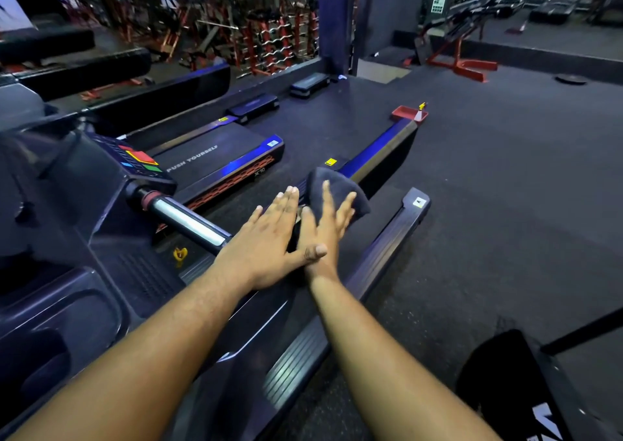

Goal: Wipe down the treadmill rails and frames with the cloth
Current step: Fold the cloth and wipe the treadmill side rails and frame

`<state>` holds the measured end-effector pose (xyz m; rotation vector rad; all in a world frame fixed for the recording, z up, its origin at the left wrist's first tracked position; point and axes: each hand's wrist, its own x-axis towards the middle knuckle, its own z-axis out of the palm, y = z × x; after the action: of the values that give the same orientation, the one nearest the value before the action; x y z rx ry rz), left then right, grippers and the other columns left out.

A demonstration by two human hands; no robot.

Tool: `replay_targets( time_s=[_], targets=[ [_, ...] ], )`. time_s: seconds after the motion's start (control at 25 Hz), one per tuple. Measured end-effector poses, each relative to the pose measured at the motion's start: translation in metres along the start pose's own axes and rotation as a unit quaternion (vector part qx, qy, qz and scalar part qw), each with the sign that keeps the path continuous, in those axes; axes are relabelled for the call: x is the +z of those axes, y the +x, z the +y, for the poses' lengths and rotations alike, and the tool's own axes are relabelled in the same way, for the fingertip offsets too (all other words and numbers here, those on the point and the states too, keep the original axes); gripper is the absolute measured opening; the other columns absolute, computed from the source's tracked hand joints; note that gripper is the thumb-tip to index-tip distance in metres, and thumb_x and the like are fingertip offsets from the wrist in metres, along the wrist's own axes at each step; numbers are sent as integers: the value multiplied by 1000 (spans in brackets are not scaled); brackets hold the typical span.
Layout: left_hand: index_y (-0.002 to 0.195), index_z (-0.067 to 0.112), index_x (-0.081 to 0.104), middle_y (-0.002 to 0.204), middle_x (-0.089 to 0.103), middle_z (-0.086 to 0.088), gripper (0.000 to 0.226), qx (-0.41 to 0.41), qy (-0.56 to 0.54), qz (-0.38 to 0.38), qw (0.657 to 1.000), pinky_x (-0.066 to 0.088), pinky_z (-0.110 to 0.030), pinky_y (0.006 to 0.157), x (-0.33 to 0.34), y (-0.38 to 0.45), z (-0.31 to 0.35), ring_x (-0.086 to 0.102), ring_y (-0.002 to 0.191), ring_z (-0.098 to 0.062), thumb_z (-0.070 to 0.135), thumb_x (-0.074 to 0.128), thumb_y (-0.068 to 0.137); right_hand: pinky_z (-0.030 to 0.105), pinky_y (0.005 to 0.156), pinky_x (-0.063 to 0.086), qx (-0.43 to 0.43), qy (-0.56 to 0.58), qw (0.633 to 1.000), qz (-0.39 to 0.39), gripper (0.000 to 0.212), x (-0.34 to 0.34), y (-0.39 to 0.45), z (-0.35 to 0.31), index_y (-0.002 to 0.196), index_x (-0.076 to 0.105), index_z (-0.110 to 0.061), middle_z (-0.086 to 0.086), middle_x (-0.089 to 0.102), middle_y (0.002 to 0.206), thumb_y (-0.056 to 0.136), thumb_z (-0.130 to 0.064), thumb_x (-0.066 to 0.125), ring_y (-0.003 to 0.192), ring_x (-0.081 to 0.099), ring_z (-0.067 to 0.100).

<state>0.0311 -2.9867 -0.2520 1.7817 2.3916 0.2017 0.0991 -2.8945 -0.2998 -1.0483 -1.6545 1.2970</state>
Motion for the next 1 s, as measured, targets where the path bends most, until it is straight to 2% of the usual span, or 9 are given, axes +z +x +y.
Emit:
replay_targets(
  time_s=[0.08,0.16,0.32,0.44,0.56,0.72,0.8,0.92,1.0],
  targets=[
    [155,17,-20,165,-20,3,116,-1,14,9,1000,0,-39,126,0,0,1,-17,151,-6,93,12,73,54,121,4,-77,-89,993,-33,56,-9,5,3,149,37,-41,-5,-14,167,97,-31,55,152,-19,25],
    [155,17,-18,165,-19,3,115,-5,38,9,999,-1,-39,125,1,0,2,-16,151,-8,92,13,73,64,117,5,-115,-225,966,-50,46,-24,52,-1,139,52,-39,-4,2,168,94,-37,53,152,-18,28],
    [156,19,-19,165,-21,4,118,-18,51,-11,998,0,-41,126,1,2,6,-17,151,-8,94,11,70,74,112,-2,-99,-359,922,-102,49,-37,109,-16,128,62,-36,-7,28,160,86,-52,41,153,-11,25],
    [156,18,-19,165,-20,4,122,-33,10,-11,999,3,-42,126,-1,4,2,-15,151,-8,96,14,68,71,113,-2,-167,-313,928,-116,46,-27,54,-9,134,58,-33,-7,31,159,92,-47,46,153,-6,20],
    [155,16,-21,164,-22,2,122,-34,17,2,999,2,-42,126,-1,0,4,-16,151,-8,96,15,70,65,116,-1,-257,-309,902,-159,55,-43,27,7,142,50,-30,-7,28,161,91,-47,41,154,-4,19],
    [154,17,-24,162,-27,3,121,-39,82,0,996,0,-43,126,0,-1,4,-19,150,-9,96,5,67,71,116,1,-188,-375,901,-109,45,-59,119,-5,133,58,-27,-4,38,156,96,-46,42,153,4,20],
    [153,17,-25,159,-31,4,121,-43,88,0,995,-1,-45,125,0,-1,4,-22,149,-9,96,4,66,72,115,0,-168,-382,903,-104,47,-52,114,-7,132,59,-28,-4,38,155,95,-50,42,153,4,21],
    [151,17,-30,155,-35,7,122,-69,71,7,995,-6,-44,125,0,3,4,-26,146,-7,96,4,64,66,115,-2,-266,-312,894,-178,60,-48,45,8,141,49,-32,-5,30,159,91,-63,36,154,-2,22],
    [150,19,-33,154,-37,9,123,-86,64,7,994,-8,-44,124,-2,10,6,-28,145,-6,98,4,62,63,116,-3,-311,-318,874,-196,64,-61,48,17,144,45,-34,-5,29,160,90,-66,32,154,-2,19]
  ],
)
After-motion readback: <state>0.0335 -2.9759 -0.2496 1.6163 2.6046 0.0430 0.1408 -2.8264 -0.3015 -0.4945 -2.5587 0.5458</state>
